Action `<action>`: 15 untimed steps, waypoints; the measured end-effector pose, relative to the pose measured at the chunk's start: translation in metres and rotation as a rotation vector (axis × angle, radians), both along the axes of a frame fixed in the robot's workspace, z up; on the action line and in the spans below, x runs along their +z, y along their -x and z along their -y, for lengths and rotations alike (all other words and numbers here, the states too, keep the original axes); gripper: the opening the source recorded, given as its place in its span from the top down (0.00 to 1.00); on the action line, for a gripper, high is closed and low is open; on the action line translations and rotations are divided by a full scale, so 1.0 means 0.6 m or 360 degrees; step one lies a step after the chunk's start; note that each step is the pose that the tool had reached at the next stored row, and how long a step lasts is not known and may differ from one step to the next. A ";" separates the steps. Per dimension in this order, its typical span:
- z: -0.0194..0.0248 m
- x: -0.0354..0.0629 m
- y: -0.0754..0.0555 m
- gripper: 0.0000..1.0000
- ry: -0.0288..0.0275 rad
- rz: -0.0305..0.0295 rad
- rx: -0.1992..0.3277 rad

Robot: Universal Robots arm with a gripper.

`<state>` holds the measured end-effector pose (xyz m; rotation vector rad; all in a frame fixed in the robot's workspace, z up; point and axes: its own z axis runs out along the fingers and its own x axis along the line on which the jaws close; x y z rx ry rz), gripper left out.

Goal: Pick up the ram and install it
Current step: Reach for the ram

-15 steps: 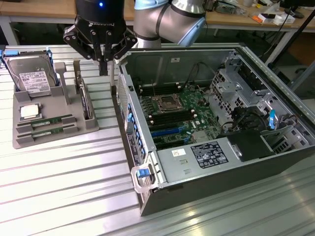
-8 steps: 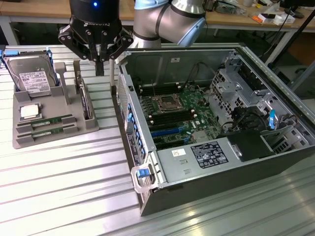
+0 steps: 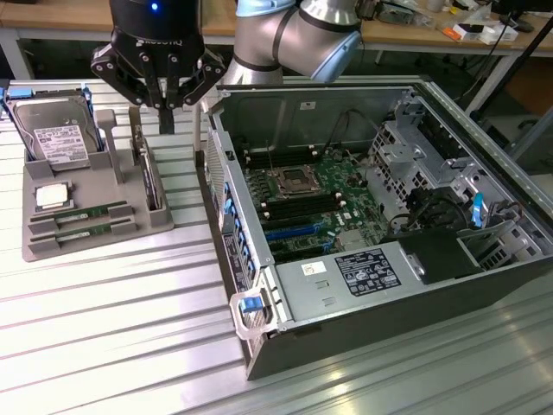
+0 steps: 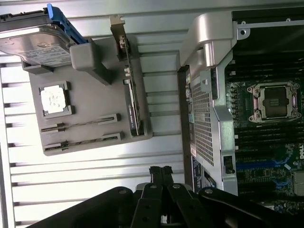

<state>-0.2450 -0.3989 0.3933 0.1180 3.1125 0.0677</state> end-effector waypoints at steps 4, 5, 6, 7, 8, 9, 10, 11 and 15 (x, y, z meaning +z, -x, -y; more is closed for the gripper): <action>0.0000 0.000 0.008 0.90 0.00000 0.00000 0.0000; 0.0000 0.000 0.012 0.90 -0.00001 0.00001 0.0000; 0.0000 0.000 0.015 0.90 0.00001 -0.00001 0.0000; 0.0000 0.000 0.017 0.90 0.00001 0.00000 0.0000; 0.0000 0.000 0.020 0.90 0.00000 0.00000 0.0000; 0.0000 0.000 0.025 0.90 0.00001 0.00000 0.0000; 0.0000 0.000 0.028 0.90 -0.00001 0.00000 0.0000; 0.0000 0.000 0.031 0.90 0.00000 -0.00001 0.0000; 0.0000 0.000 0.043 0.90 0.00000 0.00000 0.0000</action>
